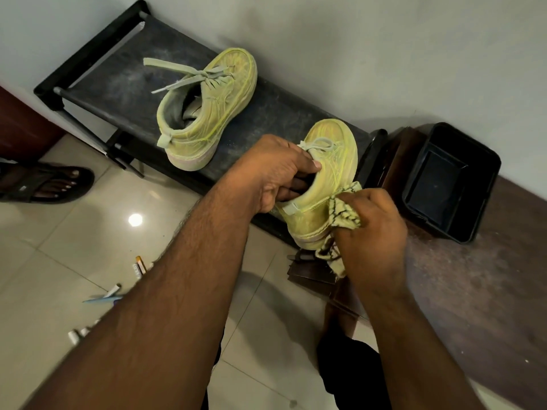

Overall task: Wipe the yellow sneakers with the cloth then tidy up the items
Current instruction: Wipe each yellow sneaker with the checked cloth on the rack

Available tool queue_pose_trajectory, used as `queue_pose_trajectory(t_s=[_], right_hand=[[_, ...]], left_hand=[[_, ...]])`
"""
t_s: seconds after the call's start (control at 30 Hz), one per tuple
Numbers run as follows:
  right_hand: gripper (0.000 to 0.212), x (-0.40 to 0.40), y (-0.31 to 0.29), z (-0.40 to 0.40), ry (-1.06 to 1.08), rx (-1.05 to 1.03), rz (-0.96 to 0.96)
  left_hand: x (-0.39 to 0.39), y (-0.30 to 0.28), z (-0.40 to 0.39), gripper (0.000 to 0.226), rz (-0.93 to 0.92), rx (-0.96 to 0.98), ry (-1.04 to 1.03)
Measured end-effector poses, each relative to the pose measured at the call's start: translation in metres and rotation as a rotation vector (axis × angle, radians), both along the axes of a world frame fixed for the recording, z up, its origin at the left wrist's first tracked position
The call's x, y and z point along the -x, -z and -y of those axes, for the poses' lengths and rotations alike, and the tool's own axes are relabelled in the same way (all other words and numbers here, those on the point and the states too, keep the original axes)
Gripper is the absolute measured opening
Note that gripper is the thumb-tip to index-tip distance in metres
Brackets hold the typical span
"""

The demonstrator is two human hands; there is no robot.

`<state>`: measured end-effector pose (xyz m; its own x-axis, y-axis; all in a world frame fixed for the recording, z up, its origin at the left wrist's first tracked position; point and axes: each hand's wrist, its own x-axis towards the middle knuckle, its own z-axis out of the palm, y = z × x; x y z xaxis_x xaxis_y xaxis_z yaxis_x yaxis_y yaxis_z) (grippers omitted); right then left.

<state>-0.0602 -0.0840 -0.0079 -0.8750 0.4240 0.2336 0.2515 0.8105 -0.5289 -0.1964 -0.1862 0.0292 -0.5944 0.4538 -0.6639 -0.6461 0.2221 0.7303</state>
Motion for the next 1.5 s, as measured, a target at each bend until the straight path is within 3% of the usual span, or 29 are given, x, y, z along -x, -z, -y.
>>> queue_pose_trajectory(t_s=[0.23,0.37,0.57,0.73,0.87,0.97,1.03,1.17,1.33,1.43,1.5], right_hand=[[0.033,-0.028,-0.002,0.036,-0.128,0.151,0.061],[0.022,-0.017,0.0,0.035,-0.06,0.16,0.02],[0.023,-0.005,-0.004,0.034,-0.032,0.064,-0.106],[0.035,-0.021,-0.004,0.04,-0.209,-0.105,0.099],[0.024,-0.003,-0.014,0.028,-0.119,-0.147,-0.063],[0.027,0.002,-0.012,0.016,-0.22,-0.151,-0.073],[0.019,-0.009,-0.01,0.012,-0.323,-0.167,0.023],[0.028,-0.021,-0.015,-0.005,-0.48,-0.176,0.175],[0.036,-0.013,-0.013,-0.03,-0.356,-0.168,0.117],[0.017,-0.019,-0.011,-0.019,-0.495,-0.103,0.08],[0.016,-0.023,-0.011,-0.012,-0.557,-0.09,0.09]], left_hand=[[0.002,0.001,0.002,0.011,0.017,0.006,-0.009],[0.0,0.001,-0.002,0.013,0.001,-0.004,-0.01],[0.001,0.002,0.0,0.013,-0.021,0.005,-0.014],[0.001,0.001,0.001,0.018,-0.003,0.005,-0.006],[0.003,0.003,0.0,0.009,-0.023,0.018,0.02],[0.003,0.003,0.002,0.002,-0.031,0.031,0.016],[0.003,0.003,0.004,0.002,-0.006,0.019,0.003],[0.004,0.003,0.003,0.002,-0.002,0.022,0.024],[0.004,0.002,0.002,0.005,0.007,0.03,-0.01],[0.006,0.003,0.006,0.011,0.026,0.043,-0.026],[0.007,0.004,0.007,0.015,0.031,0.065,-0.025]])
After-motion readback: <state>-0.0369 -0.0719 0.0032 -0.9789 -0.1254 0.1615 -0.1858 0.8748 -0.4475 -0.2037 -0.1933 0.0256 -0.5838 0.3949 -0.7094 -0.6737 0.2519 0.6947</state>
